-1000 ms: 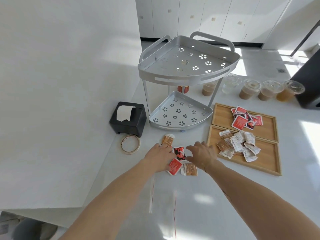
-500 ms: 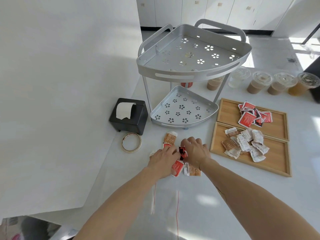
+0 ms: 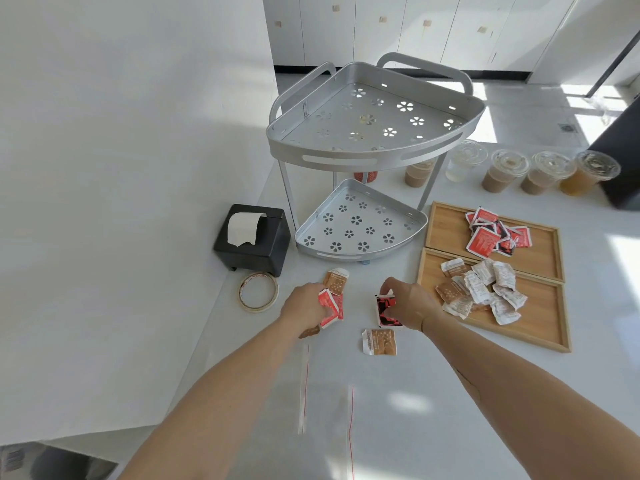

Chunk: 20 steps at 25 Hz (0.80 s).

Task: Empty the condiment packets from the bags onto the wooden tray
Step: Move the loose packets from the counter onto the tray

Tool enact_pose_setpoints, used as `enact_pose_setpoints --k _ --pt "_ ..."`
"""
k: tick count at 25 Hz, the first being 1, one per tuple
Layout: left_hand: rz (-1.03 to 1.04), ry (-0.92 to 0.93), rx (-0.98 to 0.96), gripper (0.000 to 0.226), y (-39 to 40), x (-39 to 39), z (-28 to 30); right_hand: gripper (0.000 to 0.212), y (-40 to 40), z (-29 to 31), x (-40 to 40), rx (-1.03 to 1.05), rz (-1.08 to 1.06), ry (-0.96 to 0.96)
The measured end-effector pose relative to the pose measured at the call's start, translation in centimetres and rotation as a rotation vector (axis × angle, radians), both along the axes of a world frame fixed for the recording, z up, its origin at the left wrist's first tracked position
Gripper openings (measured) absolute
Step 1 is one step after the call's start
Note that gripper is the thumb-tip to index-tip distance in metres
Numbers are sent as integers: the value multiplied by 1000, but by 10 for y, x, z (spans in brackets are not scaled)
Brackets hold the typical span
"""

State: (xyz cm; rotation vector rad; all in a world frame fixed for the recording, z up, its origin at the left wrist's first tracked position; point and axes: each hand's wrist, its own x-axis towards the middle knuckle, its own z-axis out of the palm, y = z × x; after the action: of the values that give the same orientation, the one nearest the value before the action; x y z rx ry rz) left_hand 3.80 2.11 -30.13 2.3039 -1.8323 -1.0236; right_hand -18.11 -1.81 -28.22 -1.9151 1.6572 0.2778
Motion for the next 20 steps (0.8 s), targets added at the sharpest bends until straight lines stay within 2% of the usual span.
enact_pose_setpoints --k 2,5,8,15,20 --pt "62 -1 32 51 -3 0 -5 41 1 -1 -5 6 -10 16" --pt "91 -15 36 50 -2 -7 -12 41 1 -5 -7 7 -16 21" --pt "62 -87 -16 48 -2 -15 -14 42 -1 -7 -5 -7 2 40" --pt "4 -227 -25 67 1 -19 -8 40 5 -9 -5 -77 30 92" --pt "-225 -273 -46 57 6 -20 -2 29 20 0 -12 -157 11 128"
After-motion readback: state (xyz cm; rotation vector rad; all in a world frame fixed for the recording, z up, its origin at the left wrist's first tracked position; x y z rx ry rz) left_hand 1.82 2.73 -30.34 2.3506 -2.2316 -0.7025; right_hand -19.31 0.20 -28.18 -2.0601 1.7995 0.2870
